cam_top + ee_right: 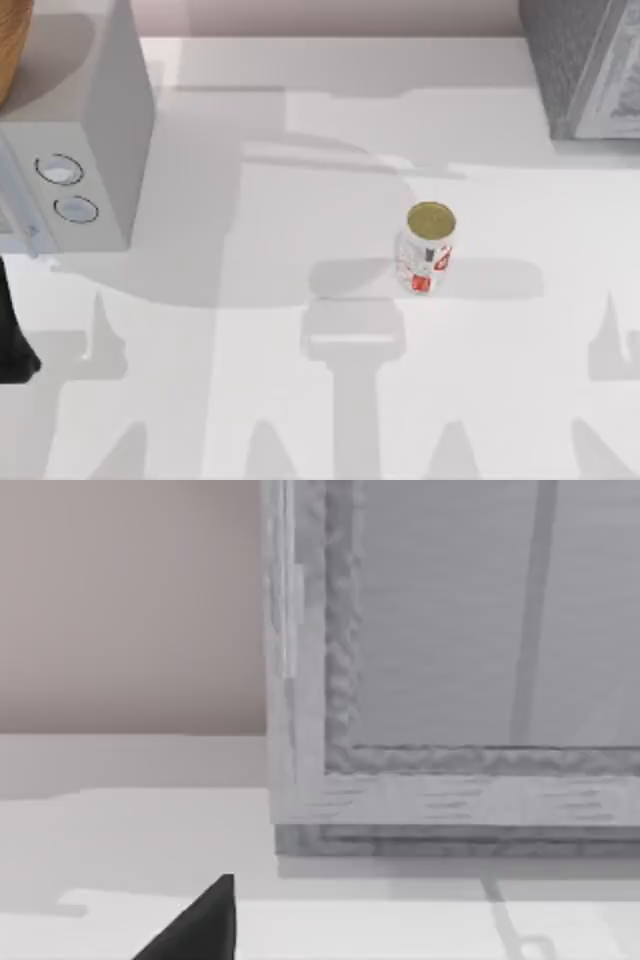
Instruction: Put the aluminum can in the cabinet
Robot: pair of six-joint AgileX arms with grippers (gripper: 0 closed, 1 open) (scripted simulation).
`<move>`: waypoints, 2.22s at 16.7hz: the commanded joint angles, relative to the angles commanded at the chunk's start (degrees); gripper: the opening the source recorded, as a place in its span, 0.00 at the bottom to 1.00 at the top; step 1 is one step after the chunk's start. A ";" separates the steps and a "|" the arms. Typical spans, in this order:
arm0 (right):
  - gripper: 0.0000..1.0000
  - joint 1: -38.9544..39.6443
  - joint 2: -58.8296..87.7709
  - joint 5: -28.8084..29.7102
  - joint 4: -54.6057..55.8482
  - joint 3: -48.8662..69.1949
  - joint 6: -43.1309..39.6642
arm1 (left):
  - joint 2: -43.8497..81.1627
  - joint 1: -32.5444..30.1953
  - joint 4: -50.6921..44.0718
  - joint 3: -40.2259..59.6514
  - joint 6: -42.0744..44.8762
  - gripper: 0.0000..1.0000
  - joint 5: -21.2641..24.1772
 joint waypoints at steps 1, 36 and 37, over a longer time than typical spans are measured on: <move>1.00 0.00 0.00 0.00 0.00 0.00 0.00 | 0.00 0.00 0.00 0.00 0.00 1.00 0.00; 1.00 53.57 141.59 55.76 105.79 35.56 0.58 | 0.00 0.00 0.00 0.00 0.00 1.00 0.00; 1.00 53.61 141.71 55.81 105.88 35.59 0.58 | 0.00 0.00 0.00 0.00 0.00 1.00 0.00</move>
